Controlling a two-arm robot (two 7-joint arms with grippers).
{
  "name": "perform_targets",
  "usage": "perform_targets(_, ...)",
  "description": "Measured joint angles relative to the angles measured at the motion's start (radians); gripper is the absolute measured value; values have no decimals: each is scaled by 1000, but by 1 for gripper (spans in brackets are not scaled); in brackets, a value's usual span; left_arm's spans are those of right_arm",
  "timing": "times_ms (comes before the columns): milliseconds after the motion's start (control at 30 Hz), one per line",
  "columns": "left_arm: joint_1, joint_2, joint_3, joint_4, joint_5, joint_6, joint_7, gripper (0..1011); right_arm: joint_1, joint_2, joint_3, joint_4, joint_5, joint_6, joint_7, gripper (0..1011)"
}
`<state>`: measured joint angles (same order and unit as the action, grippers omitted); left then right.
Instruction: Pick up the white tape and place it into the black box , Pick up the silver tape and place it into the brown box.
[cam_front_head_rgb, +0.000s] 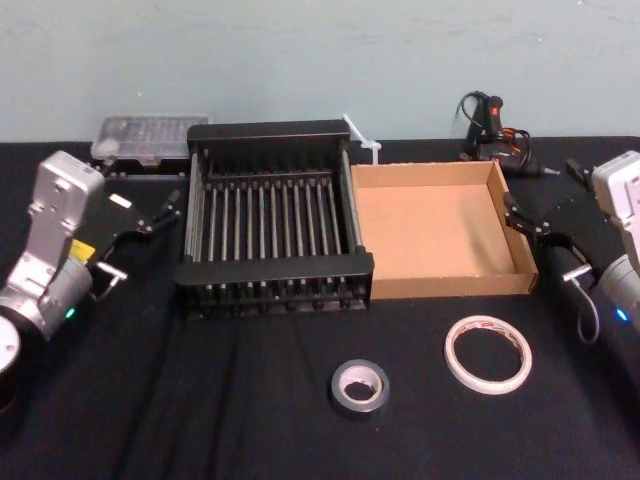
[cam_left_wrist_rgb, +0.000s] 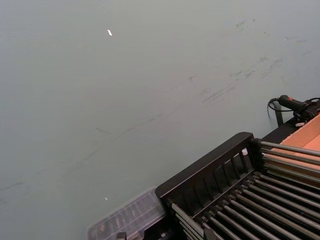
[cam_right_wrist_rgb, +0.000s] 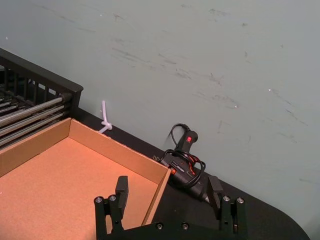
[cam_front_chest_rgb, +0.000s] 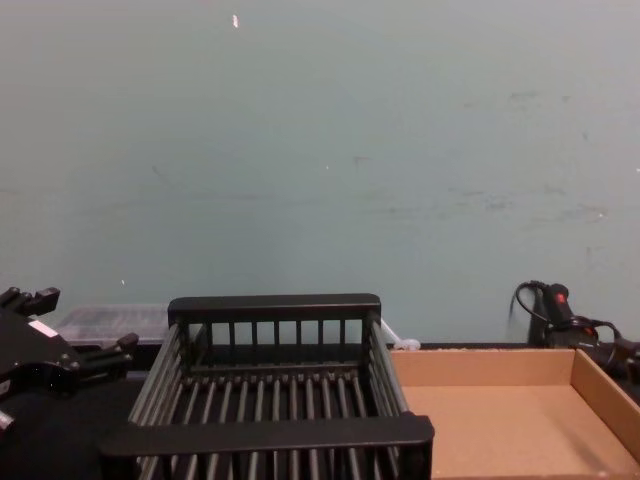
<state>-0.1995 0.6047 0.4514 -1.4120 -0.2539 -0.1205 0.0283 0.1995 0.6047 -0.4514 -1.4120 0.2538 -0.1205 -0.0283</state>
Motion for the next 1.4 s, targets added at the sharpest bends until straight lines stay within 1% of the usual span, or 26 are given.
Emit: perform_targets(1400,0,0,0,0,0,0,0,1001,0,0,0,0,0,0,0,1002)
